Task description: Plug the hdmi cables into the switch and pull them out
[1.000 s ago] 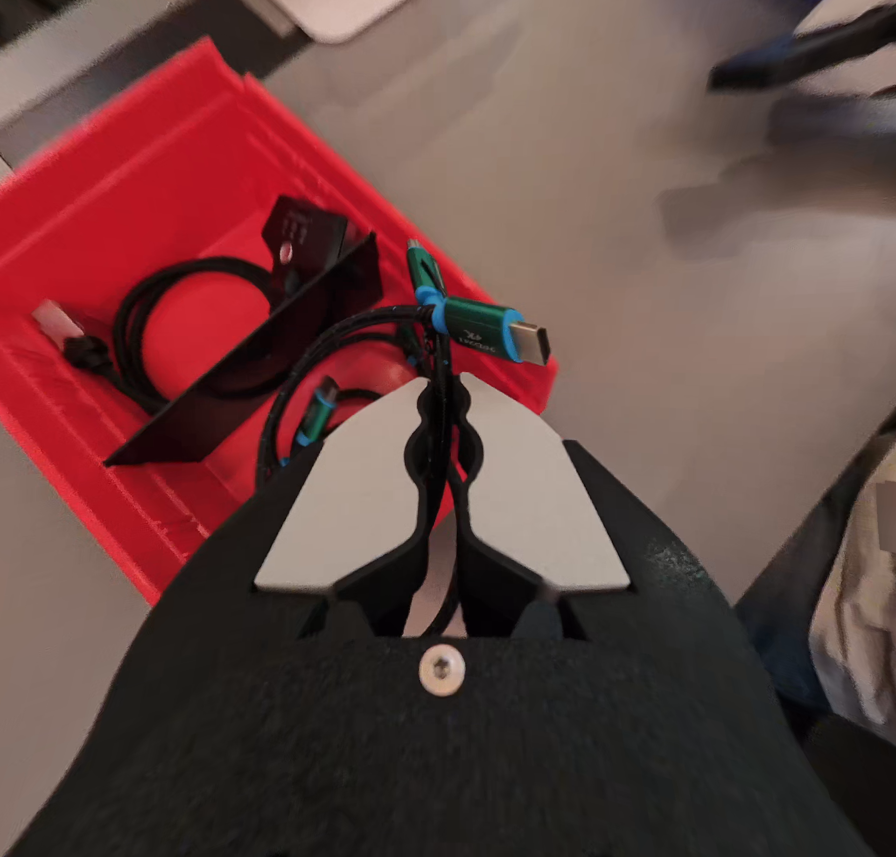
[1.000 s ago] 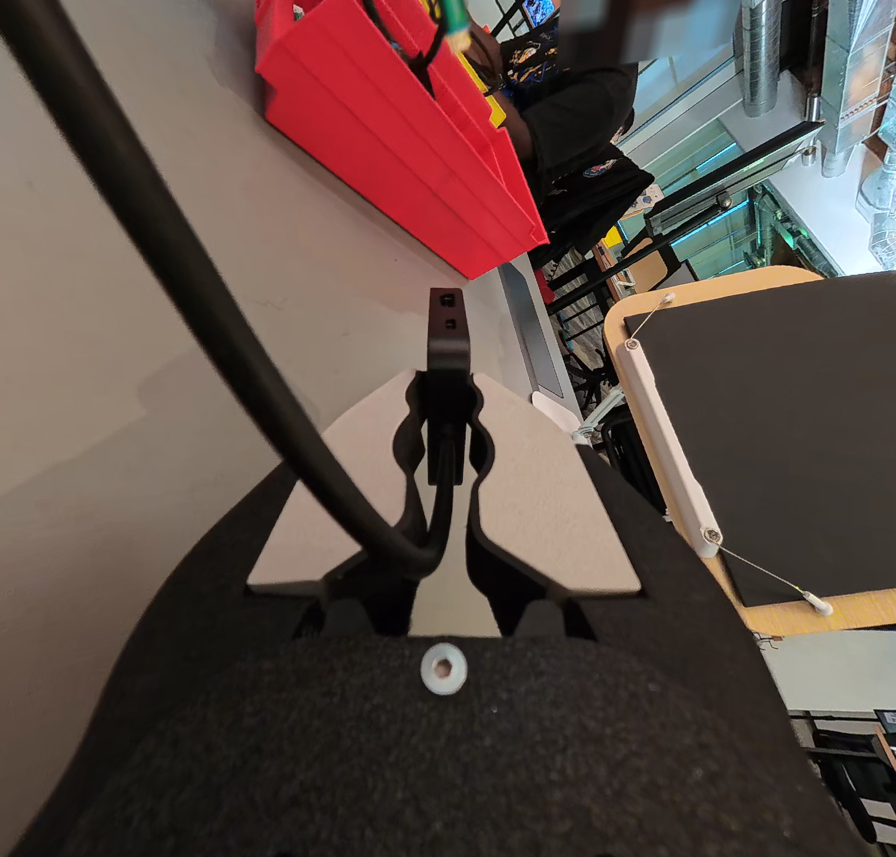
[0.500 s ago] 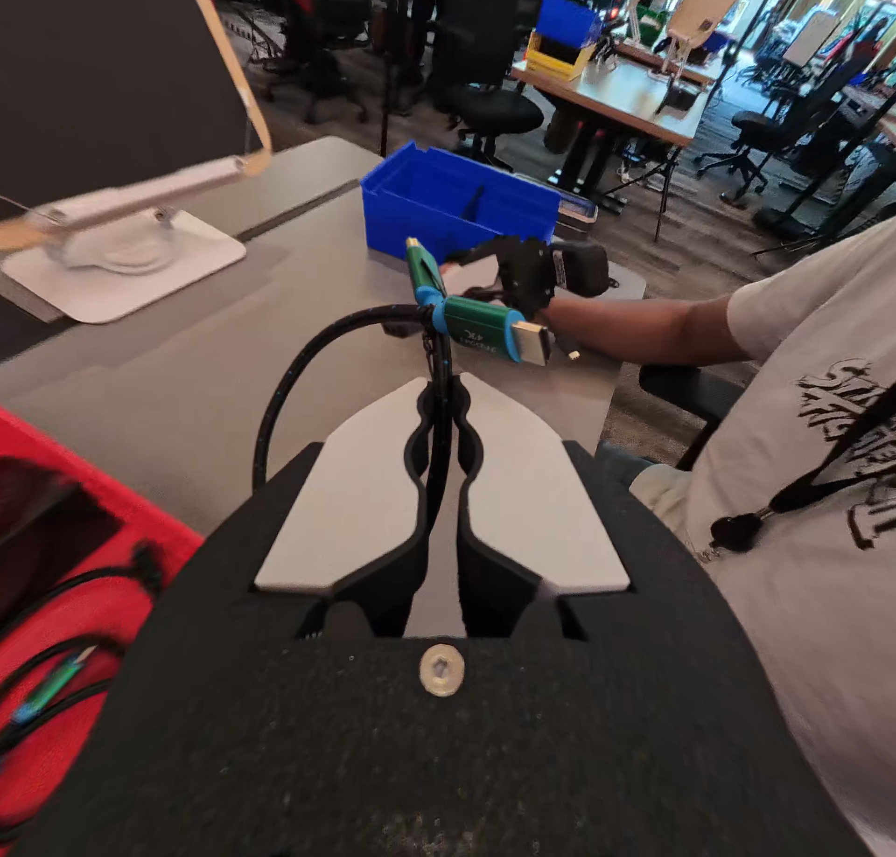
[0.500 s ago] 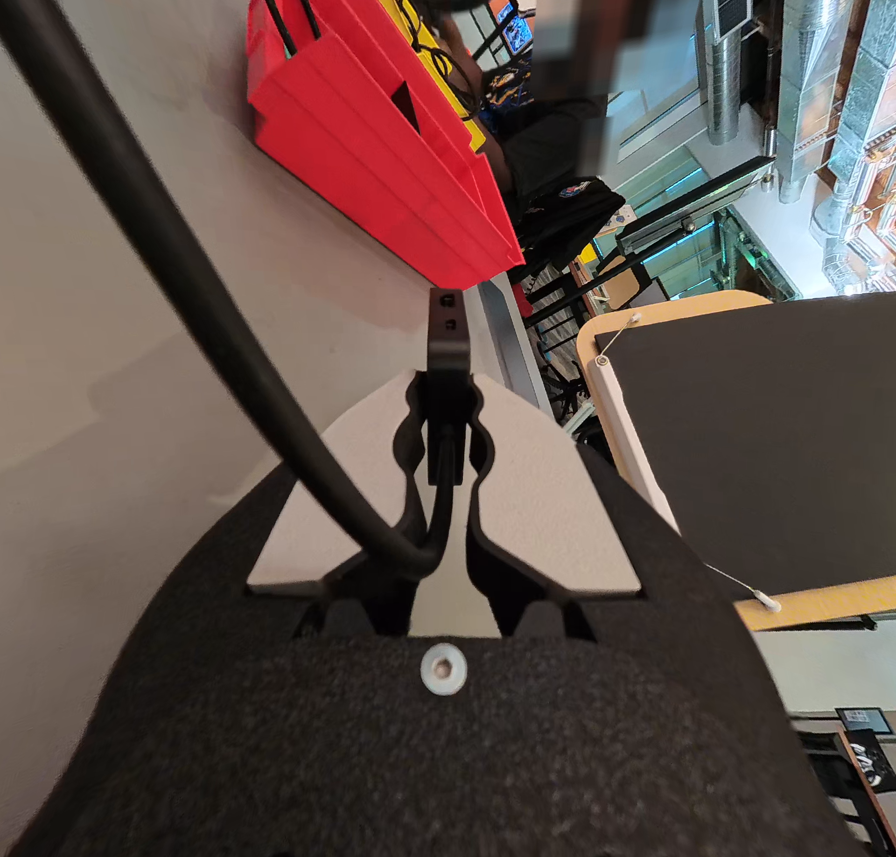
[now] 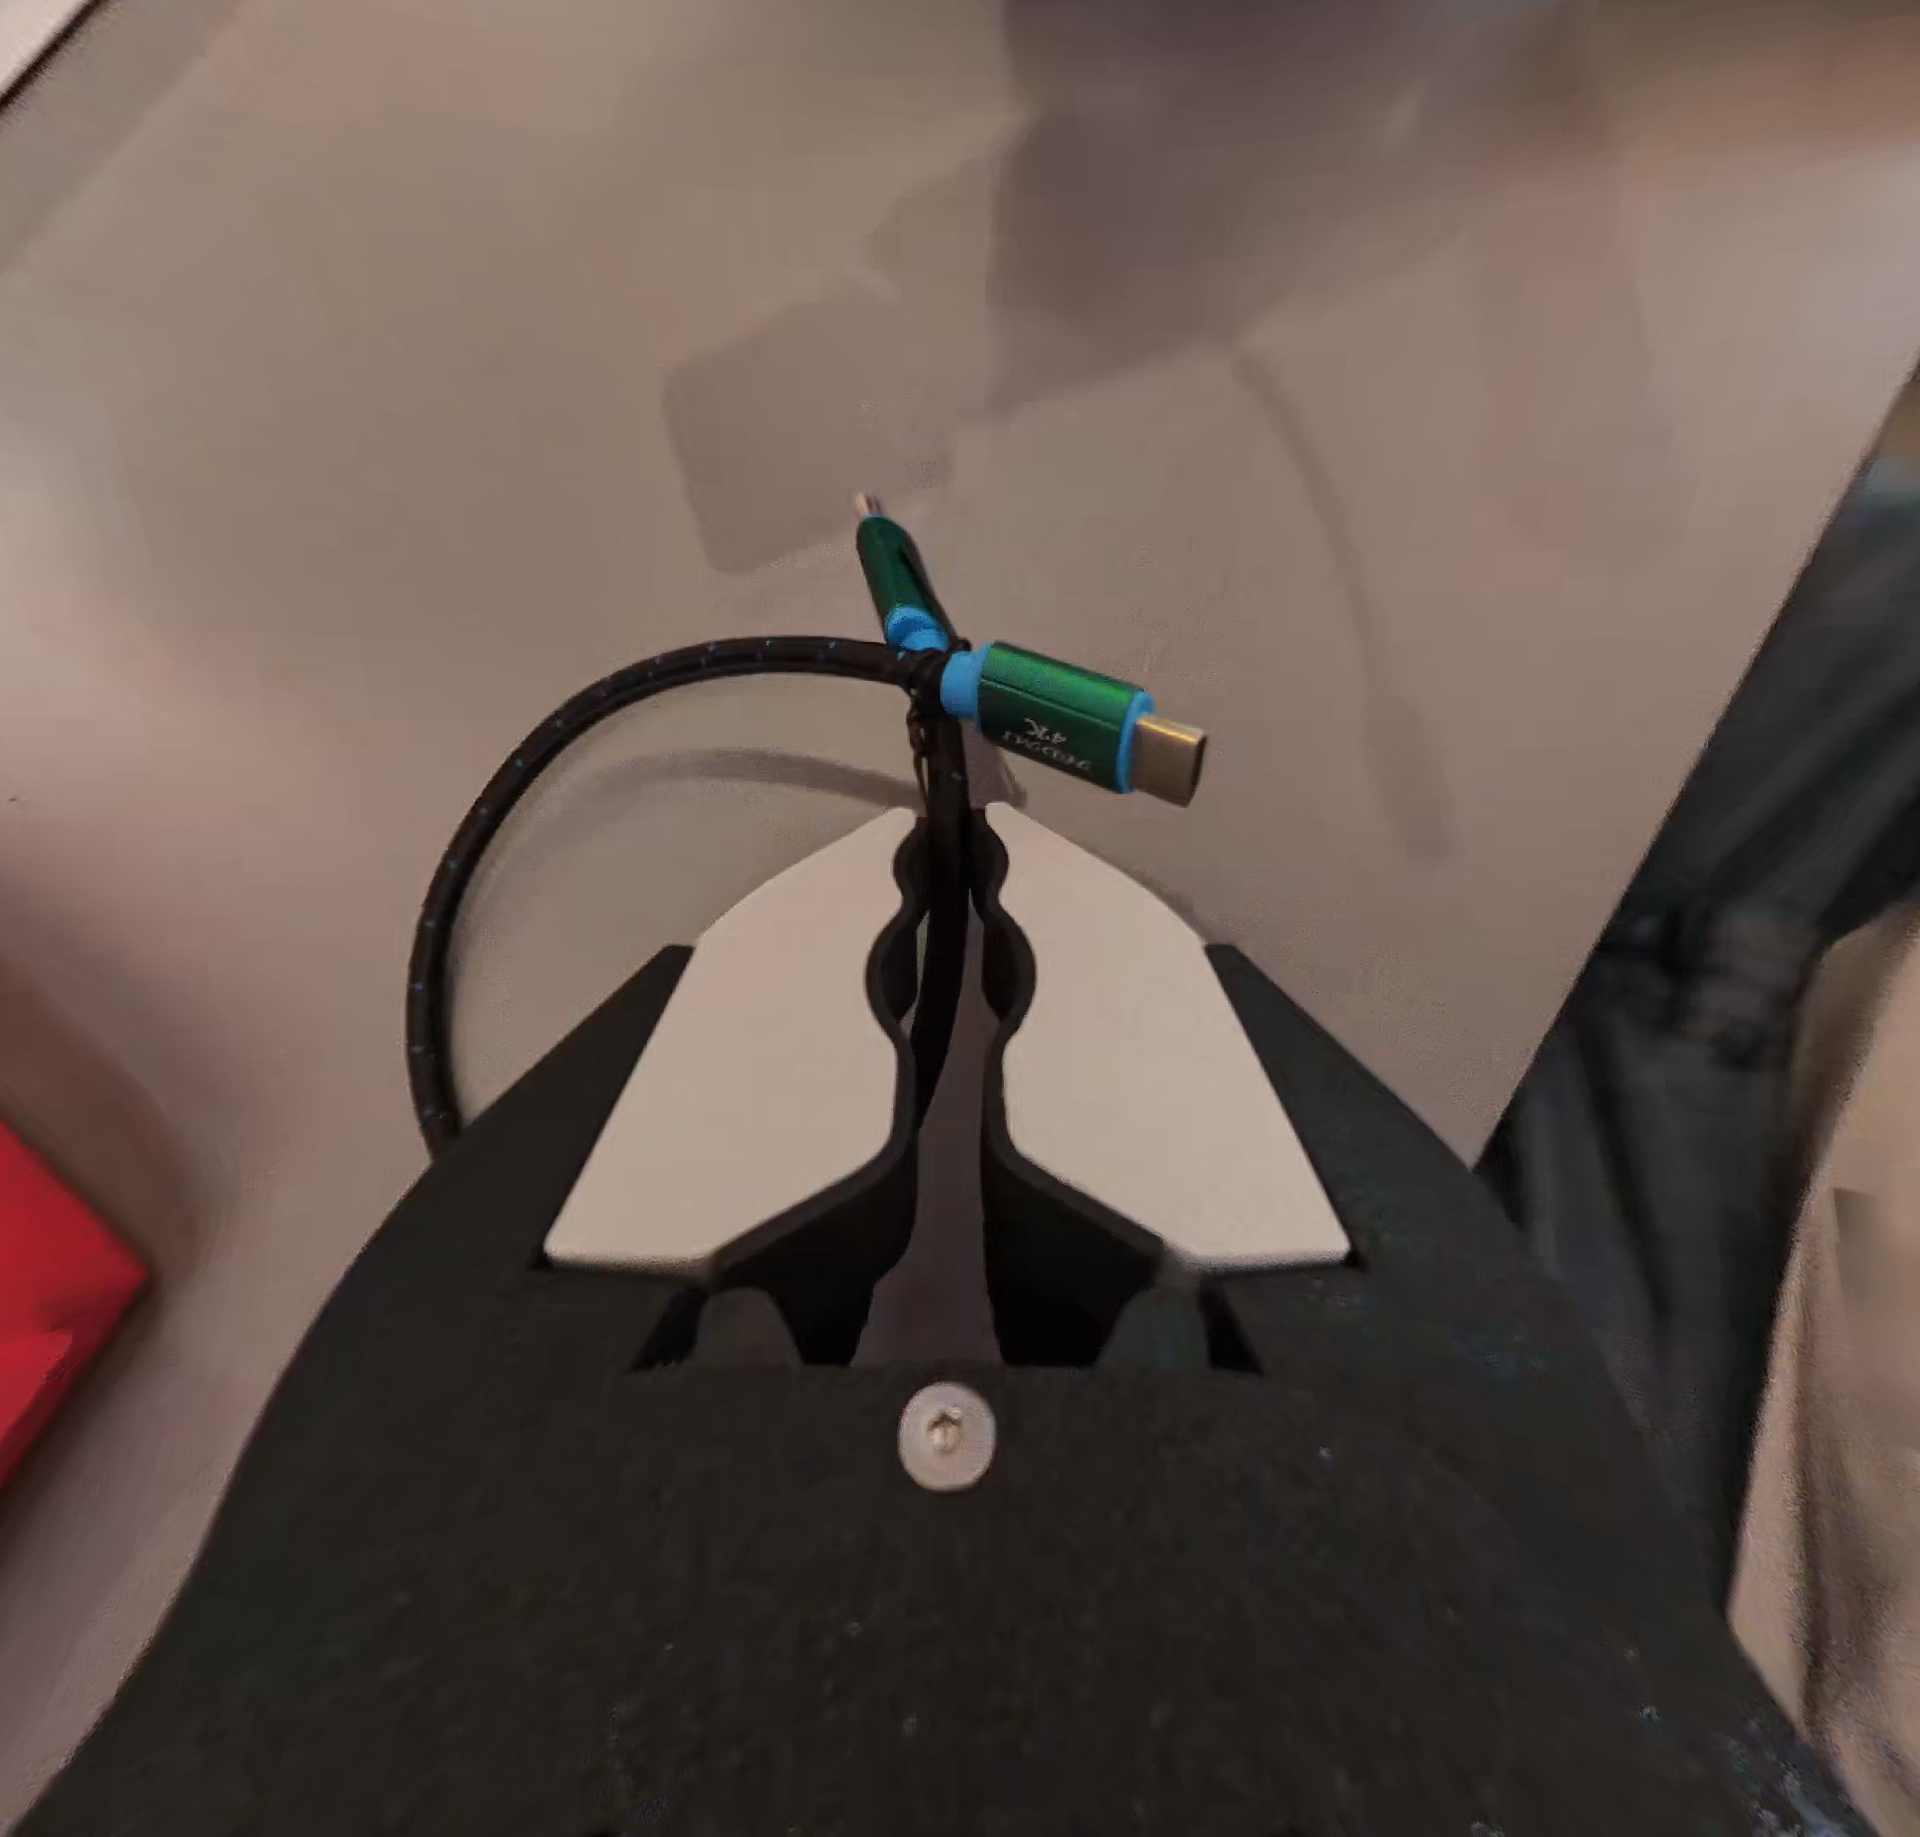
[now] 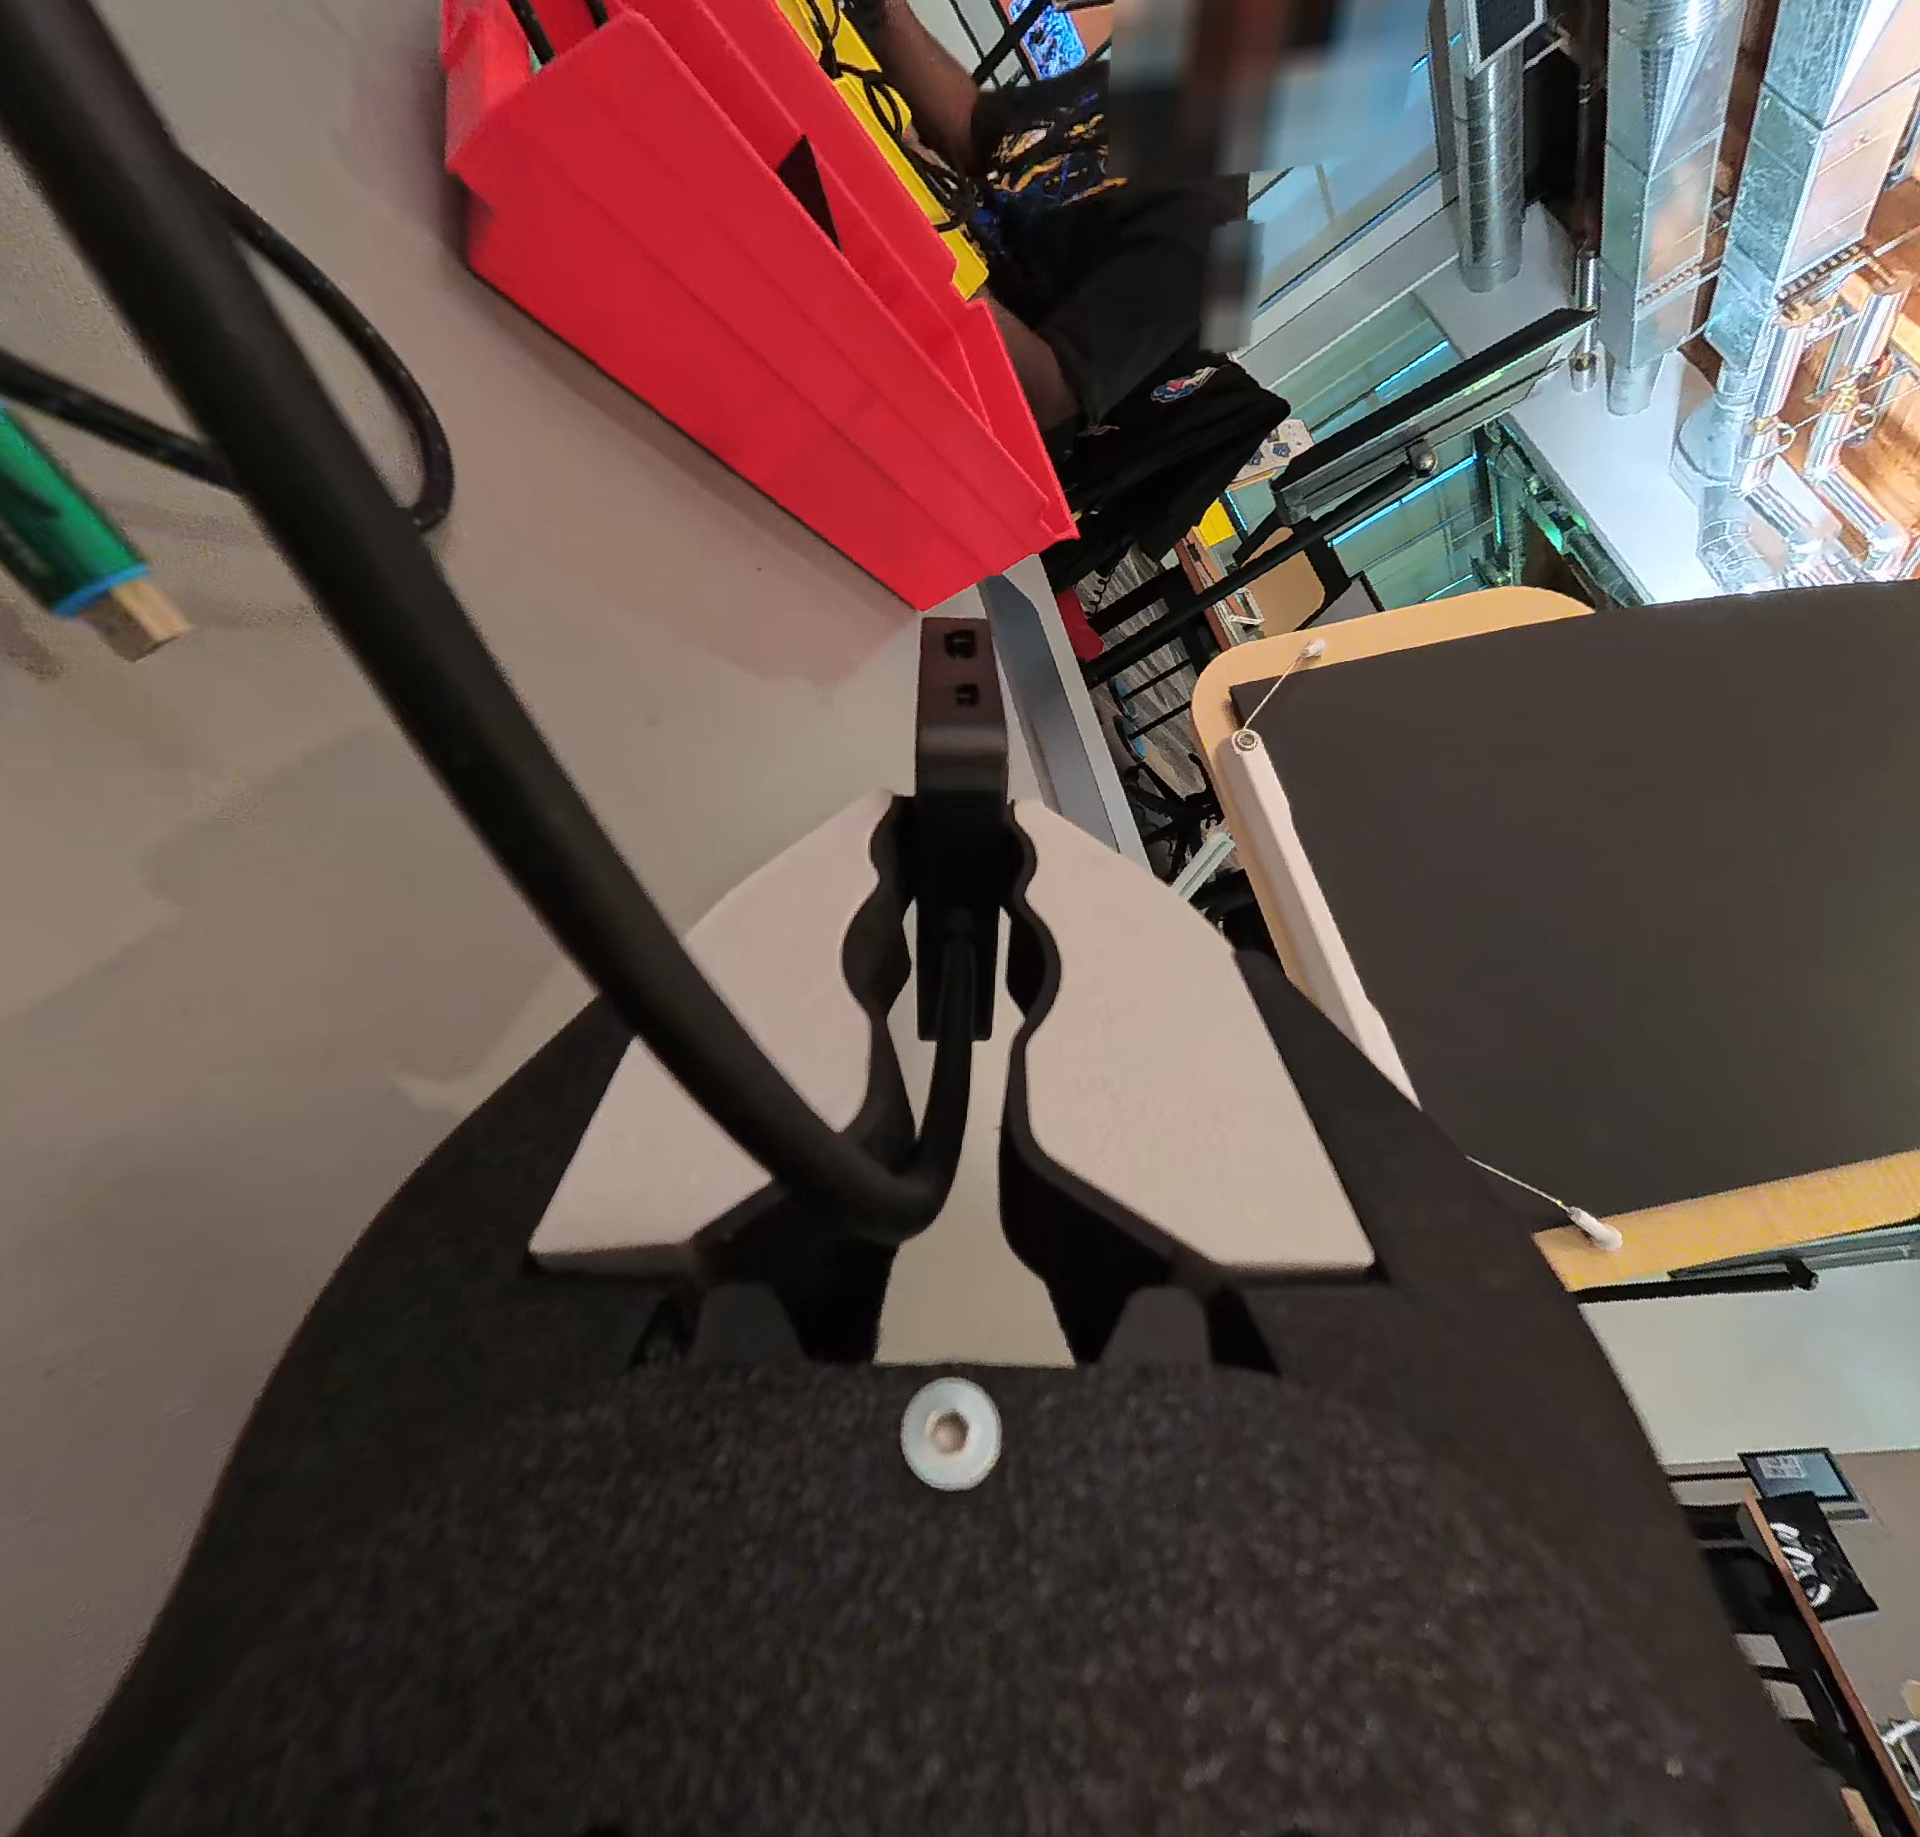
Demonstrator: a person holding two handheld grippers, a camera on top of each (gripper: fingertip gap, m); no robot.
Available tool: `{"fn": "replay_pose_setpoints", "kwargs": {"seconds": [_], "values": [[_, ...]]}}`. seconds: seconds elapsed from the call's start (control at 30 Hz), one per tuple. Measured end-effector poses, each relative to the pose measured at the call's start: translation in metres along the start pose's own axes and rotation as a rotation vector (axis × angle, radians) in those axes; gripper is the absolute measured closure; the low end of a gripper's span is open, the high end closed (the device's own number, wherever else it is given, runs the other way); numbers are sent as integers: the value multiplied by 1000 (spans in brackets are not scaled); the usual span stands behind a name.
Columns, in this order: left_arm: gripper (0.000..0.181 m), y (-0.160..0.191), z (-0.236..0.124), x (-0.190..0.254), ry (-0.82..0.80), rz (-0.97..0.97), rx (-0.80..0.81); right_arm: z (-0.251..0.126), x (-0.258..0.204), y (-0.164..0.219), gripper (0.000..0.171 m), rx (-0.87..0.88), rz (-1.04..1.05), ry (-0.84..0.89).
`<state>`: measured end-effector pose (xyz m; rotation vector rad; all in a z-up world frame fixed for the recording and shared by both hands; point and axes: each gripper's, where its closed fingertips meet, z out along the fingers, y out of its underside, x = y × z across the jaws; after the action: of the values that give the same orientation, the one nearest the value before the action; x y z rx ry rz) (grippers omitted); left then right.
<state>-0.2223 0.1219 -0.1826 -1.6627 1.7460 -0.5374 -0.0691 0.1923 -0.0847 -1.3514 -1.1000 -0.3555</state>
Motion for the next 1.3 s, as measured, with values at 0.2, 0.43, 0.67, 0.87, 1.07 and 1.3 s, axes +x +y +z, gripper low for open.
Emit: {"fn": "replay_pose_setpoints", "kwargs": {"seconds": [0.2, 0.43, 0.67, 0.87, 1.07, 1.3], "values": [[151, 15, -15, 10, 38, -47, -3, 1, -2, 3, 157, -9, 2, -9], [145, -21, -34, -6, -81, -33, -2, 2, -3, 2, 156, -9, 0, -15], [152, -36, 24, 11, -113, -70, -188, 2, -6, 2, 156, -13, -24, -13], [152, -16, 38, 6, -47, -186, -262, 1, -4, 0, 157, -6, -21, -6], [152, -14, 38, 7, -25, -214, -223, 2, -6, 1, 157, -8, -21, -11], [165, -11, 36, 3, -35, -181, -184, 2, -4, 4, 157, -11, -7, -10]]}}
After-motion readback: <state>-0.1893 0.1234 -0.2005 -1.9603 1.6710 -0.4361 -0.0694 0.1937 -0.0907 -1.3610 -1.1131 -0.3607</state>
